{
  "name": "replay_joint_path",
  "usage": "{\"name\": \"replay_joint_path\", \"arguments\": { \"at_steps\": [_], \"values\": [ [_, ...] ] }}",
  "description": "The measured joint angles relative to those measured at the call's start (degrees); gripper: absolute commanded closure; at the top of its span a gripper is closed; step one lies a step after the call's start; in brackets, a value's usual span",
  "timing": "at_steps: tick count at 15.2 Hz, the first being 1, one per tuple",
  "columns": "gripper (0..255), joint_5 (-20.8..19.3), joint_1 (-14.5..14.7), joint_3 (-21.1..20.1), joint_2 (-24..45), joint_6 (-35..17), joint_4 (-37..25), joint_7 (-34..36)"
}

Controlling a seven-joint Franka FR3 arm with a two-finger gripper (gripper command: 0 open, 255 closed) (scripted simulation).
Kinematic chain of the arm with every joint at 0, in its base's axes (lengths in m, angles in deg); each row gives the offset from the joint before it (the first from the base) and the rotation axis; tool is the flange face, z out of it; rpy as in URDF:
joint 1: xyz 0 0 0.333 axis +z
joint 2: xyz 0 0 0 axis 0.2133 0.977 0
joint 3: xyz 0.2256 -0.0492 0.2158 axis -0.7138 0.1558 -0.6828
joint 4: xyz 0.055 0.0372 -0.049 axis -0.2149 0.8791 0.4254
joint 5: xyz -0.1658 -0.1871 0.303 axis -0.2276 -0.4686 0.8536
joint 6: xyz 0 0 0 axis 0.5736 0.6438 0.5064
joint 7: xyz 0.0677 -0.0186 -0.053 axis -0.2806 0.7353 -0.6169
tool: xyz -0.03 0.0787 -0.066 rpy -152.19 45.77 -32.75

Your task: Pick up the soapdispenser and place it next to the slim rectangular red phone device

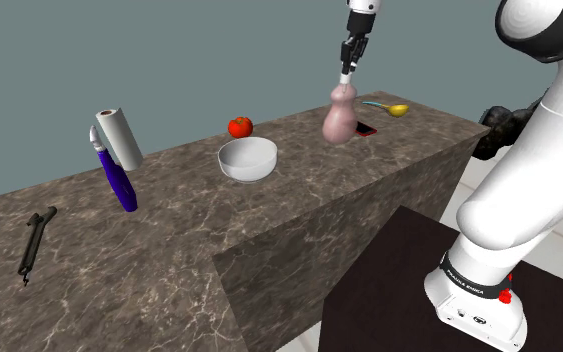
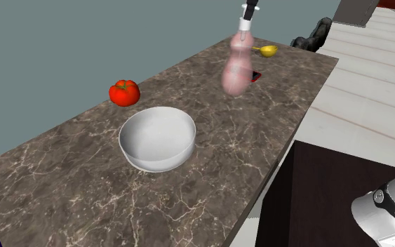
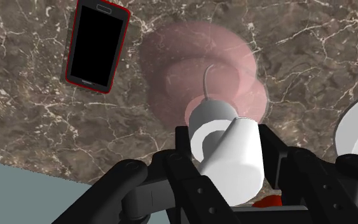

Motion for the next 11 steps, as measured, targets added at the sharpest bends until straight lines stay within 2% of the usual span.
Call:
{"name": "replay_joint_path", "arguments": {
  "at_steps": [6,7,11],
  "values": [
    [255,-0.01,0.02,-0.02,-0.1,-0.56,0.62,-0.01],
    [0,-0.01,0.02,-0.02,-0.09,-0.56,0.63,-0.01],
    [0,0.0,0.02,-0.02,-0.12,-0.57,0.57,-0.01]
  ]
}}
